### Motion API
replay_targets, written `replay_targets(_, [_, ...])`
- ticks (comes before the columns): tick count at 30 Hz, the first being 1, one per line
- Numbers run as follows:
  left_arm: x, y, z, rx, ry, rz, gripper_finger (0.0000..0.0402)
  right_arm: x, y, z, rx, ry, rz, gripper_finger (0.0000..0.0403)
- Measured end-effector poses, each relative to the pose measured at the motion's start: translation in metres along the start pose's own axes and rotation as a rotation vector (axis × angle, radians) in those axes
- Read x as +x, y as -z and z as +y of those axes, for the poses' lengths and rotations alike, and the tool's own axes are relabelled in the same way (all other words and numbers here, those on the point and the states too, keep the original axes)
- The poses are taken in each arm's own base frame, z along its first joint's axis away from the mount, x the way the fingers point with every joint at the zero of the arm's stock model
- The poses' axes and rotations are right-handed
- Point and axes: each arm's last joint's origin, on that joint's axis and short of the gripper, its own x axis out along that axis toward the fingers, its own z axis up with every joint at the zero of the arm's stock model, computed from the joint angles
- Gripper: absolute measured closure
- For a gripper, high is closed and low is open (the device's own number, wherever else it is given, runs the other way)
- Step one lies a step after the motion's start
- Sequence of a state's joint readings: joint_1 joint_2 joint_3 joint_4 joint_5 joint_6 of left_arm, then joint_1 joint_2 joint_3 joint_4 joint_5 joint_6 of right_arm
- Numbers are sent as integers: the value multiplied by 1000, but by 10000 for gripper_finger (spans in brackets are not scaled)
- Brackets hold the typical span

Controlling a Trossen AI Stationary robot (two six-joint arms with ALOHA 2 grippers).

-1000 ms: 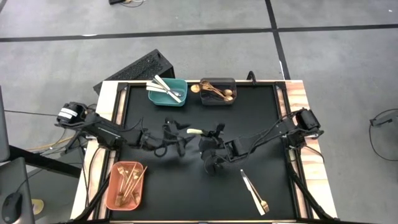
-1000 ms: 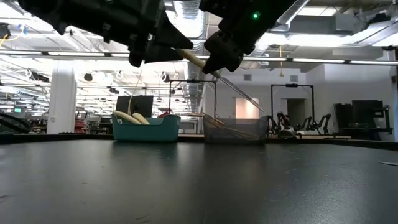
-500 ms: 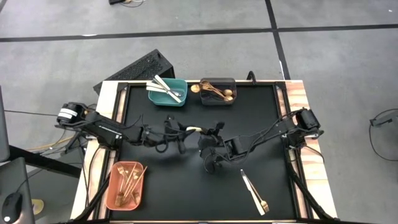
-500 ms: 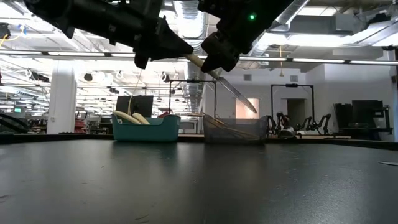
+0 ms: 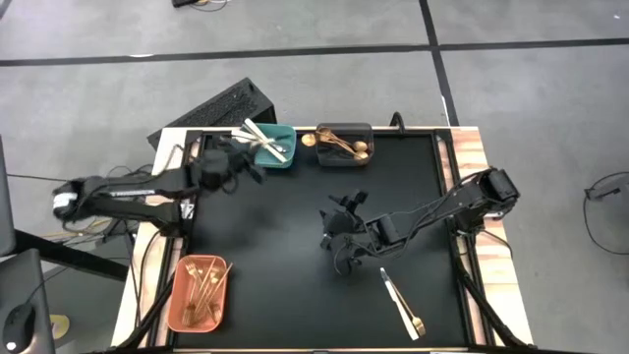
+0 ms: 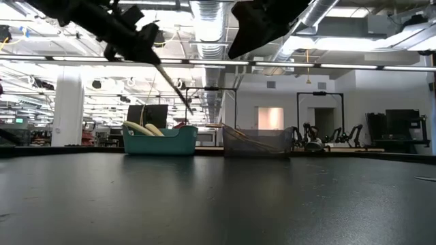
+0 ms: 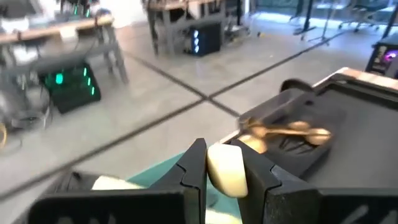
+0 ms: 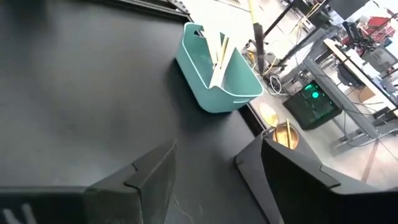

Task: Sort silverware by color (type)
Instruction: Put the silver knife into the light blue bin

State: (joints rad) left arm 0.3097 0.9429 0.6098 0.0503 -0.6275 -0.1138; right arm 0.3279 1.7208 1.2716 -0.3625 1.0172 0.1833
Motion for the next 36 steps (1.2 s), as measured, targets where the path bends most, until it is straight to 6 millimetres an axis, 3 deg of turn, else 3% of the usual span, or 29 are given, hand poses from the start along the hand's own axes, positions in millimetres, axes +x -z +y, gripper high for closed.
replay_targets(5, [15, 3, 37, -89, 27, 91, 365, 1, 0, -1, 3, -3, 5, 148])
replay_targets(13, [57, 28, 65, -171, 23, 265, 358, 9, 1, -4, 10, -51, 34, 148])
replay_targets(16, [68, 37, 72, -165, 2, 315, 317, 7, 4, -5, 14, -62, 58, 148])
replay_targets(20, [74, 43, 78, -170, -33, 345, 242, -4, 8, -20, 100, -135, 149, 148])
replay_targets(24, [72, 41, 79, -167, -38, 337, 176, -23, 15, -41, 250, -285, 349, 148])
replay_targets(28, [61, 28, 76, -166, 30, 268, 145, -43, 32, -44, 313, -296, 562, 148])
replay_targets(36, [18, 0, 39, -141, 385, 113, 151, -78, 64, 4, 312, -358, 839, 148])
